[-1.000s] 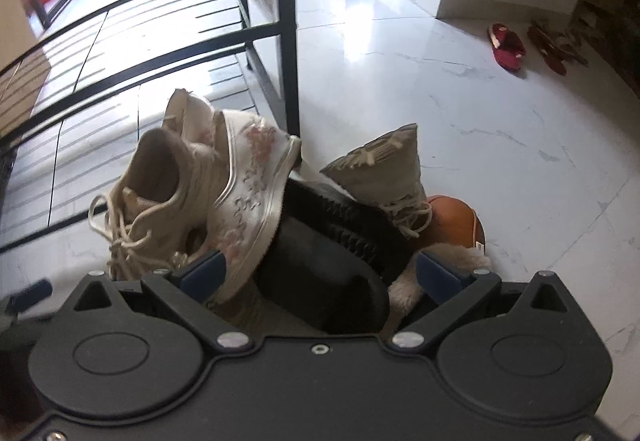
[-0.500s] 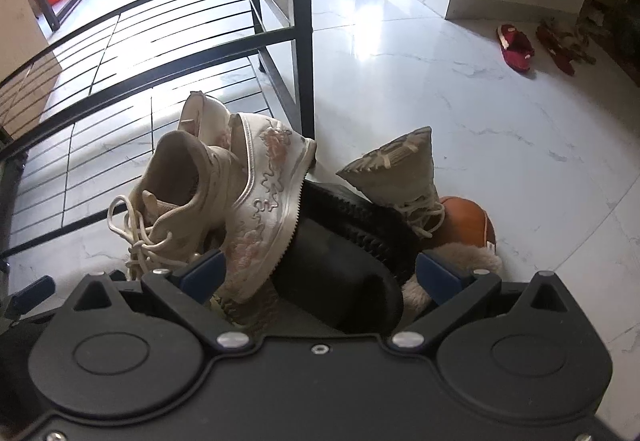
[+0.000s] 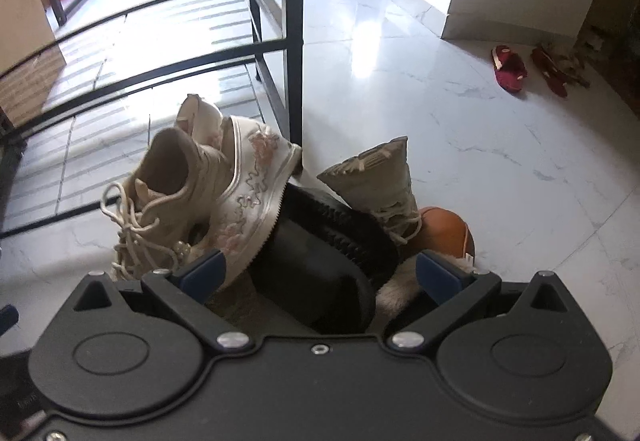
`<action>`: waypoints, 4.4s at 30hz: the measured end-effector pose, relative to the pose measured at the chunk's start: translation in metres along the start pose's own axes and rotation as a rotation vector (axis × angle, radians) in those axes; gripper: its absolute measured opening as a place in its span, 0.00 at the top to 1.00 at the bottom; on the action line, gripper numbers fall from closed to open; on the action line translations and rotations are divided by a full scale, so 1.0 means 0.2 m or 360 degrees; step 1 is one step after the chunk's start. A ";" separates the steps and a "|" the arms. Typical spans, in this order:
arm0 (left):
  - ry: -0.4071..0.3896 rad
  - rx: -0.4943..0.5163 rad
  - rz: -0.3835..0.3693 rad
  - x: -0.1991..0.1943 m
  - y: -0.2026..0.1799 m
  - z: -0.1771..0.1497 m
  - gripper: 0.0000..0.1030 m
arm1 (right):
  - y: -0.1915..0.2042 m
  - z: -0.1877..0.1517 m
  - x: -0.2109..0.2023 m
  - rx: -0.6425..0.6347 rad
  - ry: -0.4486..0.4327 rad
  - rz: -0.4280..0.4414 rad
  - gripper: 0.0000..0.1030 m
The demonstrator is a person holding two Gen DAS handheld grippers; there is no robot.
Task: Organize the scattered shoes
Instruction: 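Move the left gripper toward the beige lace-up sneaker on the heap, then lower the left gripper around the sneaker's collar and close it, then lift the beige sneaker off the heap with the left gripper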
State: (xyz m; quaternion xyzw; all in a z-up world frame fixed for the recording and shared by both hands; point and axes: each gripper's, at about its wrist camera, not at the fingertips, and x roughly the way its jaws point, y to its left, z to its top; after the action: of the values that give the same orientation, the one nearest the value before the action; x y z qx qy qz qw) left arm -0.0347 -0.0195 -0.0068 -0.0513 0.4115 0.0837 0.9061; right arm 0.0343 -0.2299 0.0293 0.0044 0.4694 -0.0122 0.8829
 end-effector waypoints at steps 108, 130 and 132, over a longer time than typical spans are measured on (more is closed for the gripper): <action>0.0074 0.0250 -0.0282 0.73 -0.14 0.23 0.01 | -0.02 0.13 0.21 0.0250 0.0007 0.0140 0.00; 0.0101 0.0457 -0.0455 0.71 -0.15 0.19 0.44 | -0.04 0.12 0.21 0.0244 0.0006 0.0133 0.00; 0.0111 0.0461 -0.0459 0.70 -0.16 0.18 0.44 | -0.04 0.12 0.21 0.0252 0.0006 0.0132 0.00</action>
State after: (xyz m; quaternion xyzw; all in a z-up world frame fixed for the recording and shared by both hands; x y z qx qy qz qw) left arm 0.0891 -0.0290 -0.0884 0.0183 0.4388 -0.1087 0.8918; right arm 0.0780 -0.2400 0.0088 0.0936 0.4680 -0.0127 0.8787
